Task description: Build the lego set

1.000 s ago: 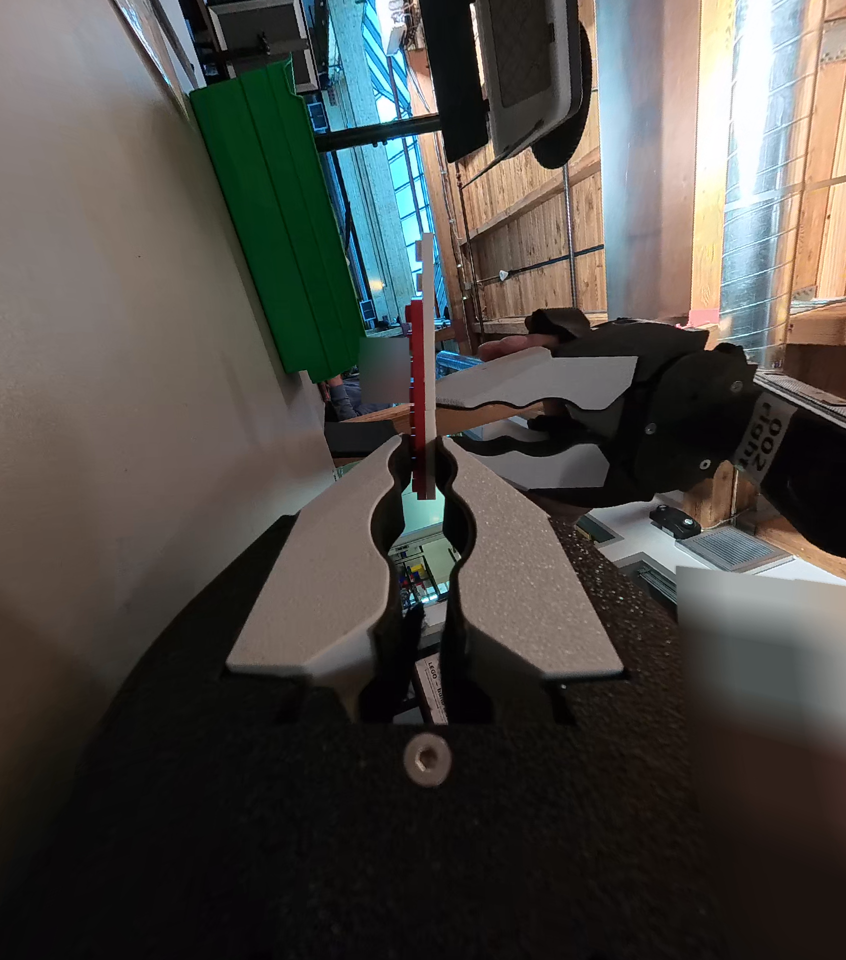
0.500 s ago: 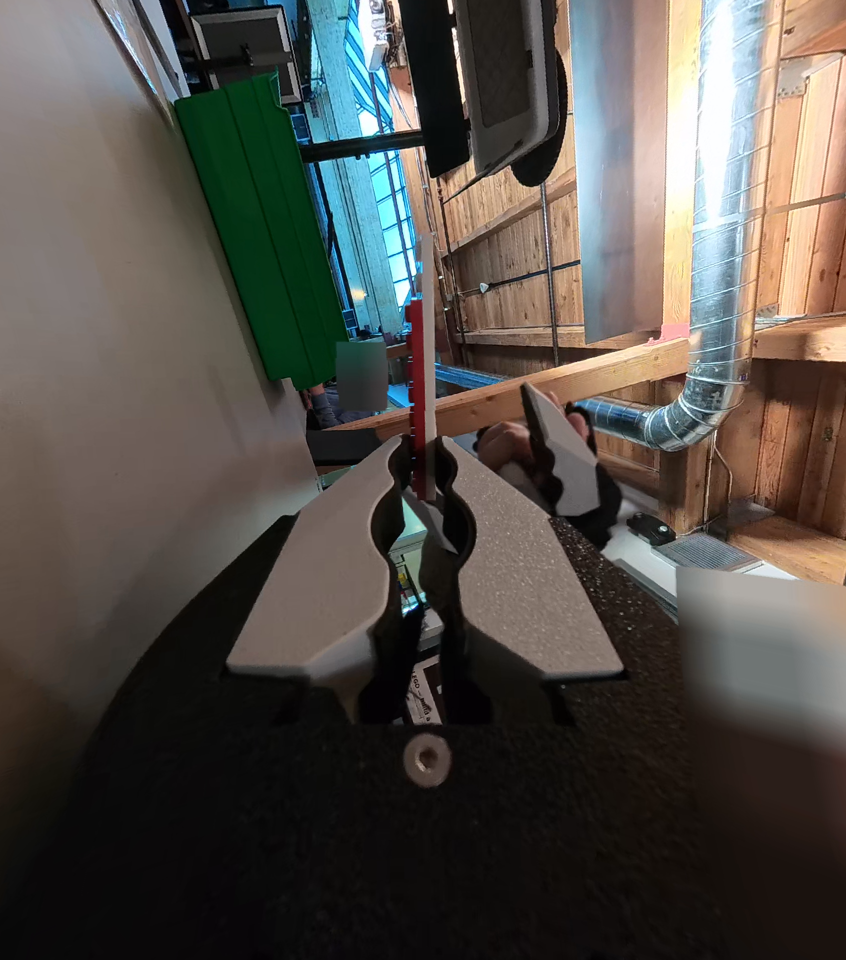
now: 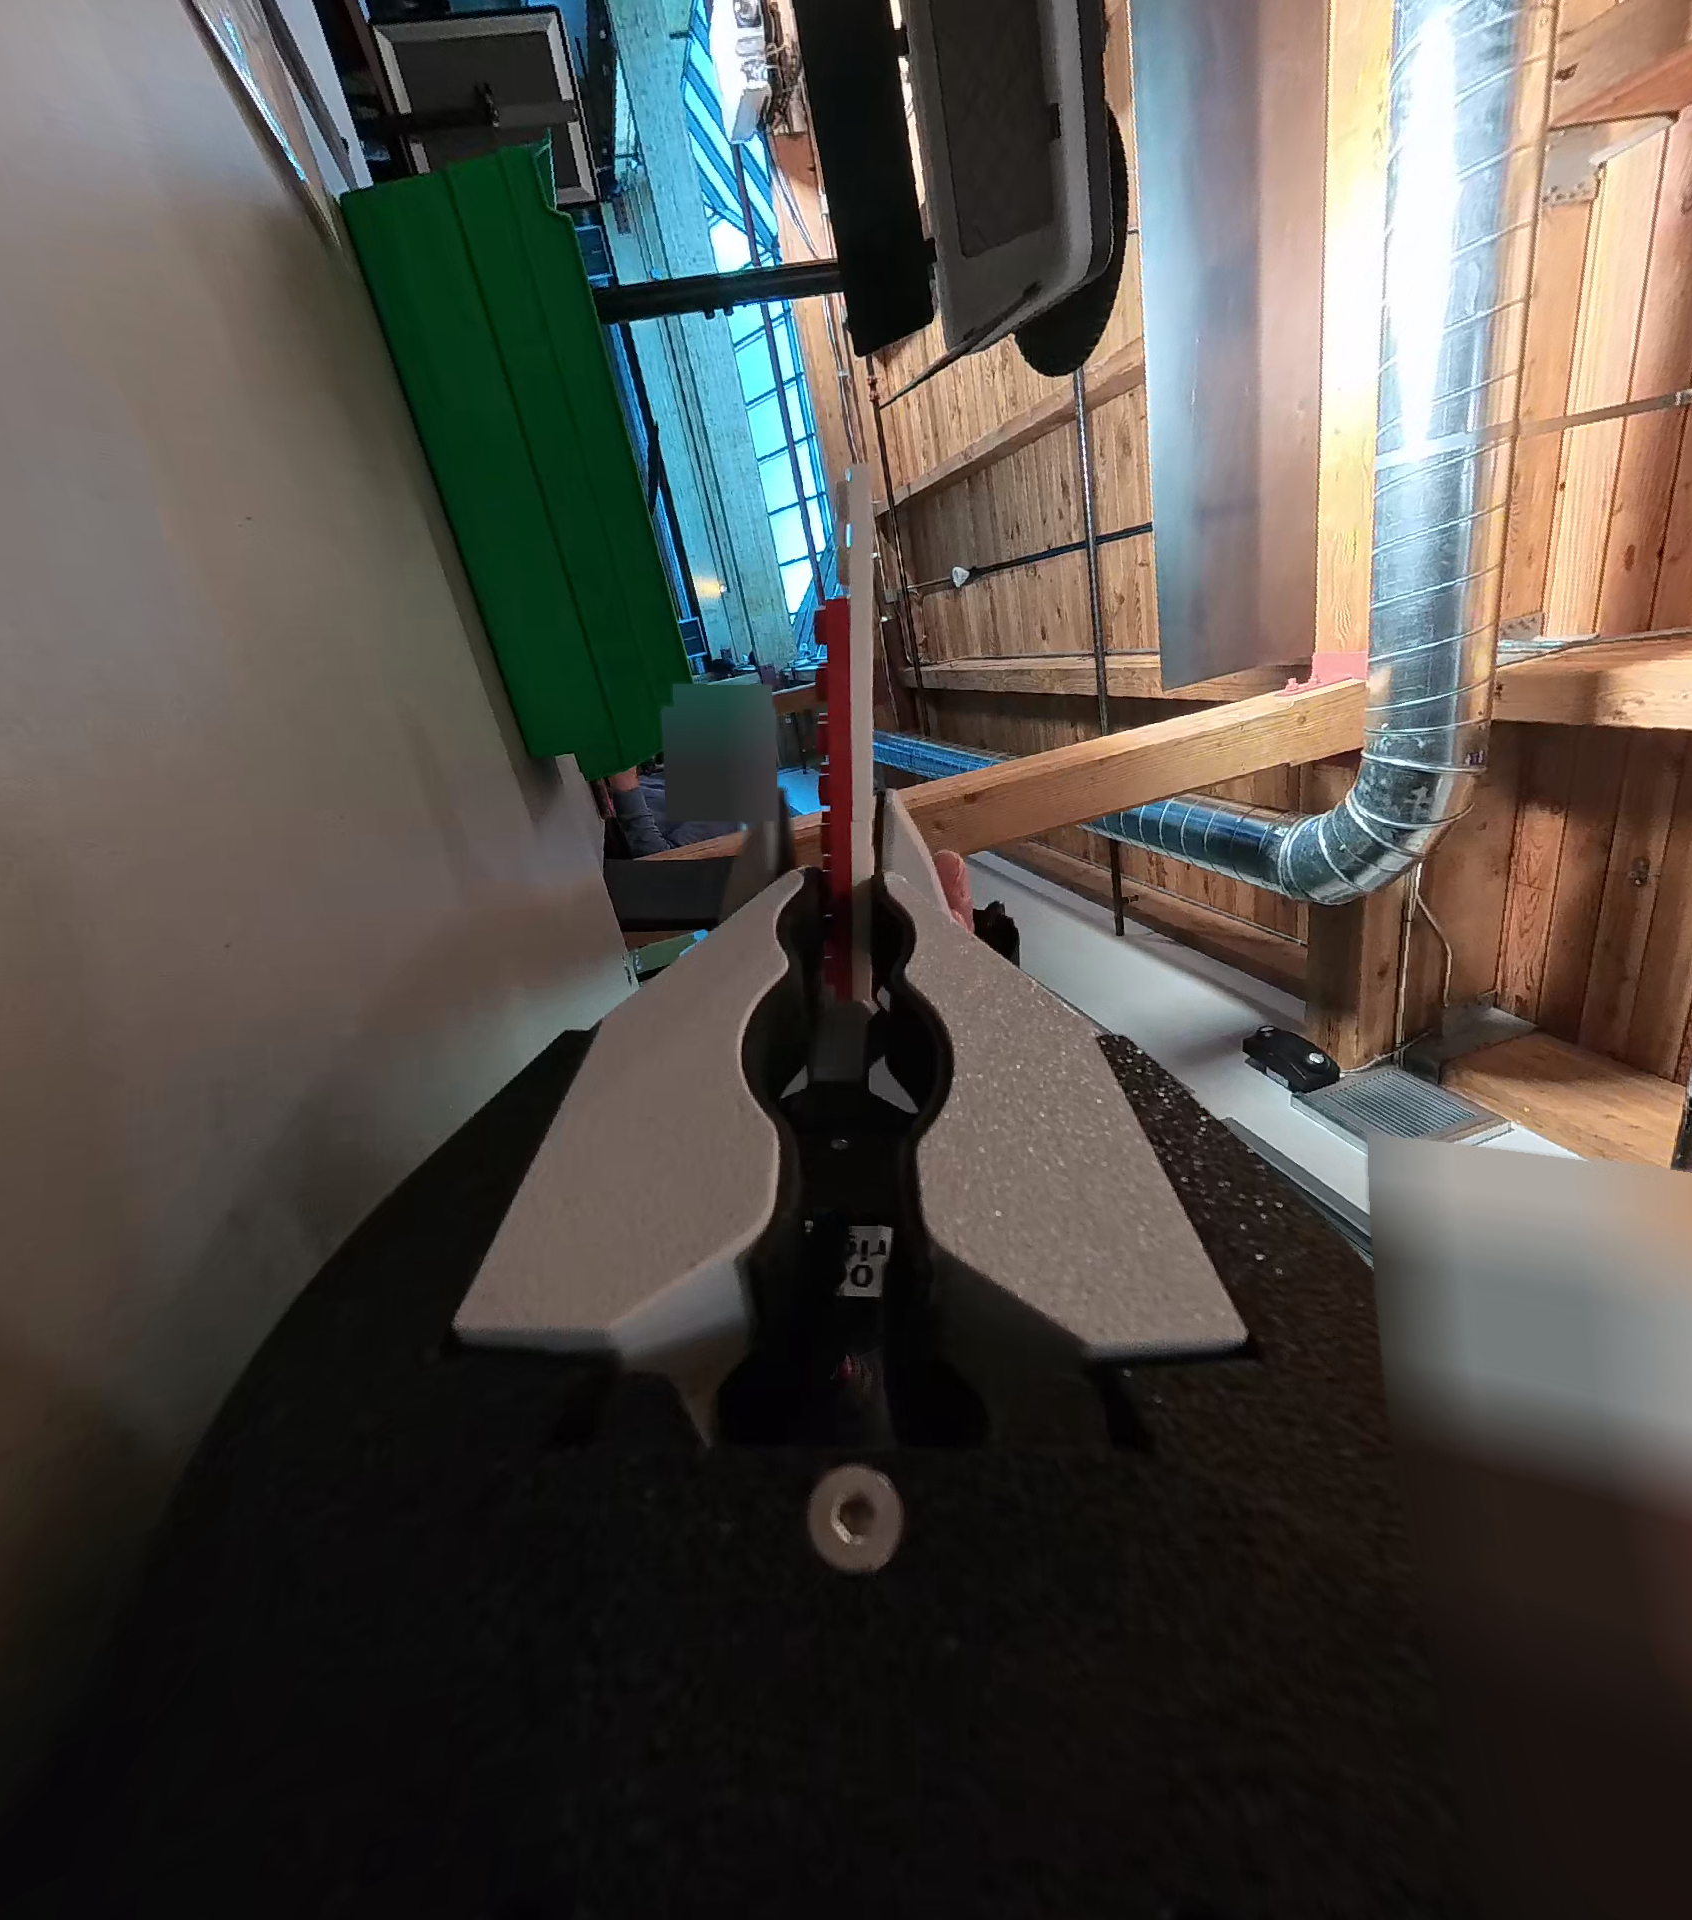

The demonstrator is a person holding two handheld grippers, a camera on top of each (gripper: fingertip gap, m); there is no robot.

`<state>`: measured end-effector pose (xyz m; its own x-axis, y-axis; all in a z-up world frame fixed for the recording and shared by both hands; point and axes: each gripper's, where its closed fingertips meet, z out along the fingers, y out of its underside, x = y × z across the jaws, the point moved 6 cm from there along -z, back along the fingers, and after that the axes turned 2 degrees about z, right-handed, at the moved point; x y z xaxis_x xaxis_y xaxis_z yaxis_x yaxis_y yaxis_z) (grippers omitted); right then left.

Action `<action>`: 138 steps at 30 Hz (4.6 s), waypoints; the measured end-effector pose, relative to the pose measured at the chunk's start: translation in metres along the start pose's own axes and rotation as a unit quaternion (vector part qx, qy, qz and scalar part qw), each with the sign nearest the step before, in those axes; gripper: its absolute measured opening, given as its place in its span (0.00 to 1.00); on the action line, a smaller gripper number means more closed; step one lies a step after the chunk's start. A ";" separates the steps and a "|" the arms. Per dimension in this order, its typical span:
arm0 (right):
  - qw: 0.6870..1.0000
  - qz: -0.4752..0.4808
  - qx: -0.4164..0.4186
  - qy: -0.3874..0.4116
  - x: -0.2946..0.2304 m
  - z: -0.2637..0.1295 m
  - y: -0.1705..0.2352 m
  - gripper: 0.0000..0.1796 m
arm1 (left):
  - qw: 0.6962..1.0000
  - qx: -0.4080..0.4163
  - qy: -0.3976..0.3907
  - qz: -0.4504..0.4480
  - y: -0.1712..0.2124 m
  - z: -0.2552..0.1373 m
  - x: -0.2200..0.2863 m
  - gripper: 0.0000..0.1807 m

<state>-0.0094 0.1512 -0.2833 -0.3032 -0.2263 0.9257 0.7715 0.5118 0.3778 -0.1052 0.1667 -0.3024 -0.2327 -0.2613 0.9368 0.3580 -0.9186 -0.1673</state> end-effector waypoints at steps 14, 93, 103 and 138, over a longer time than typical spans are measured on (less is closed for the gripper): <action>1.000 -0.015 0.019 -0.011 0.007 0.006 0.002 0.03 | 1.000 0.020 0.009 -0.018 -0.003 -0.002 -0.001 0.03; 0.848 0.426 0.258 -0.180 -0.001 -0.066 0.048 0.06 | 0.425 -0.145 -0.110 0.887 0.078 0.039 0.033 0.04; 0.892 0.406 0.190 -0.059 -0.006 -0.048 0.056 0.03 | 0.461 -0.104 -0.189 0.861 0.052 0.031 0.031 0.22; 0.979 0.109 0.016 0.172 -0.003 -0.023 0.031 0.03 | 0.982 -0.011 -0.043 0.186 0.004 0.015 0.019 0.20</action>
<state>0.0285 0.1484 -0.2744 0.0772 -0.3710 0.9254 0.7780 0.6028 0.1768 -0.0949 0.1628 -0.2810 -0.0128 -0.5542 0.8323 0.3835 -0.7714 -0.5078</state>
